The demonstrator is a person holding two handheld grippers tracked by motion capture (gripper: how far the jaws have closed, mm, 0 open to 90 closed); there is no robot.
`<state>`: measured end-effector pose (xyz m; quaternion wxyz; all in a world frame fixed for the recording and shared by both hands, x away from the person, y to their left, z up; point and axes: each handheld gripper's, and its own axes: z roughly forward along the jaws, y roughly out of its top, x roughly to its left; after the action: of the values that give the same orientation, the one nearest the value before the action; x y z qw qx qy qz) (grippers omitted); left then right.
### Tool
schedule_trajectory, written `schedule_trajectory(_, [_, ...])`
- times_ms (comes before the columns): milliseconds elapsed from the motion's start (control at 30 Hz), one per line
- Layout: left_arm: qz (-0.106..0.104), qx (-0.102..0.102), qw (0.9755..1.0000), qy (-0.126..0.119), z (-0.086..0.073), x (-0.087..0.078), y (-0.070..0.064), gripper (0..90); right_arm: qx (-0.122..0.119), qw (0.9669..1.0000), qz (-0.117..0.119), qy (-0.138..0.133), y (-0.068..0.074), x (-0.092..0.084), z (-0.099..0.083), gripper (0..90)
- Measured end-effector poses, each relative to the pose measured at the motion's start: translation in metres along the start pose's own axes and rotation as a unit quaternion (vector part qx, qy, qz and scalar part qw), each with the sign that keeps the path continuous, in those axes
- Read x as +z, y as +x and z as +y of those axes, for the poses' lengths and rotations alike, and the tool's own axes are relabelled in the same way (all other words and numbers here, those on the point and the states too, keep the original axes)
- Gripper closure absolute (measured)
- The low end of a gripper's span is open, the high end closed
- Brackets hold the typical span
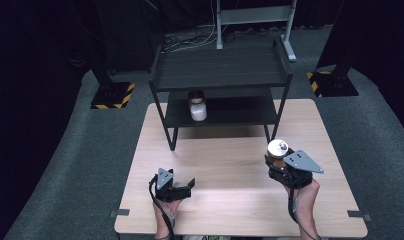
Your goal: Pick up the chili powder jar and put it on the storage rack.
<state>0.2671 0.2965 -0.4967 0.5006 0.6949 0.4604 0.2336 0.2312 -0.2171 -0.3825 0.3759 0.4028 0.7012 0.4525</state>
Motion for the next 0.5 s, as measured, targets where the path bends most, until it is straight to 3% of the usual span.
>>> schedule_trajectory(500, [0.0, 0.0, 1.0, -0.001, -0.0002, -0.0001, -0.0001, 0.6, -0.003, 1.0, 0.004, -0.002, -0.0002, 0.0052, 0.0041, 30.6])
